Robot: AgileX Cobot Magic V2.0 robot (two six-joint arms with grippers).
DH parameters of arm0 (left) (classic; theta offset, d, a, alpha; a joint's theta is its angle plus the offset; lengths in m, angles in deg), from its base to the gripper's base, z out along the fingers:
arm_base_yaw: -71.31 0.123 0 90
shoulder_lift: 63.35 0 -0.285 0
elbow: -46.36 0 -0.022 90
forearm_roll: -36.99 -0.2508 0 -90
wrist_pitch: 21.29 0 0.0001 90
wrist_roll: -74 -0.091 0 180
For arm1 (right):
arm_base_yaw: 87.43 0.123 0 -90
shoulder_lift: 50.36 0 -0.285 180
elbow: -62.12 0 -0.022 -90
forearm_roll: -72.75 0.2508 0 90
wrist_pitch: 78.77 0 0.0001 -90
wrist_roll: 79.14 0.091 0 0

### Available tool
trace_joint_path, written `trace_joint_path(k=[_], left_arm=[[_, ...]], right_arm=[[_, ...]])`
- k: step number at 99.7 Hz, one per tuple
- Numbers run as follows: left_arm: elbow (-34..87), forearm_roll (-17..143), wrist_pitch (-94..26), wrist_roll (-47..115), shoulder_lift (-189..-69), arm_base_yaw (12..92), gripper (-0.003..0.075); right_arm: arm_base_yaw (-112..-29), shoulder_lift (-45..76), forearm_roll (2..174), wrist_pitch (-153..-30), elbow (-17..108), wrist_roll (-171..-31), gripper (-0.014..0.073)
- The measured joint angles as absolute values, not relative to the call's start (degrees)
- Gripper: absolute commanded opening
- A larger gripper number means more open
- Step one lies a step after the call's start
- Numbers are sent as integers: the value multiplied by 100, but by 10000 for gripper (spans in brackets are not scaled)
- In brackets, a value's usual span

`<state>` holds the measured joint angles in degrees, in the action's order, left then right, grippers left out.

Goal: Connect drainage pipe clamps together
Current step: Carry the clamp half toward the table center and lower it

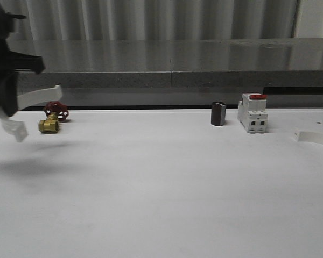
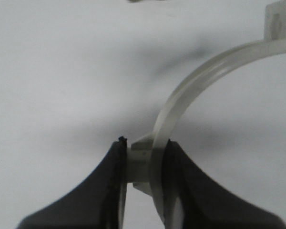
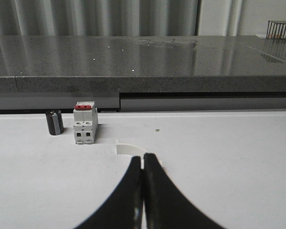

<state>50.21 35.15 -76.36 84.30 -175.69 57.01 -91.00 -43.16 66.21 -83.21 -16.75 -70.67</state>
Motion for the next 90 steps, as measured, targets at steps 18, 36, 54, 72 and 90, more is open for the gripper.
trace_joint_path(k=[18, 36, 54, 72, 90], left_arm=[[5006, 3390, -7636, 9397, -17638, 4808, -20], [5079, 3342, -7636, 10034, -17948, 4260, -19], [5339, 3242, -7636, 10670, -18342, 3918, -19], [5552, 3151, -7590, 11196, -18605, 3674, -19], [5620, 3130, -7462, 11475, -18813, 3514, -19]], right_arm=[[-9100, -4316, 6621, -8321, -1675, -7067, -67], [-9100, -4316, 6621, -8321, -1675, -7067, -67], [-9100, -4316, 6621, -8321, -1675, -7067, -67], [-9100, -4316, 6621, -8321, -1675, -7067, -67], [-9100, -4316, 6621, -8321, -1675, -7067, -67]])
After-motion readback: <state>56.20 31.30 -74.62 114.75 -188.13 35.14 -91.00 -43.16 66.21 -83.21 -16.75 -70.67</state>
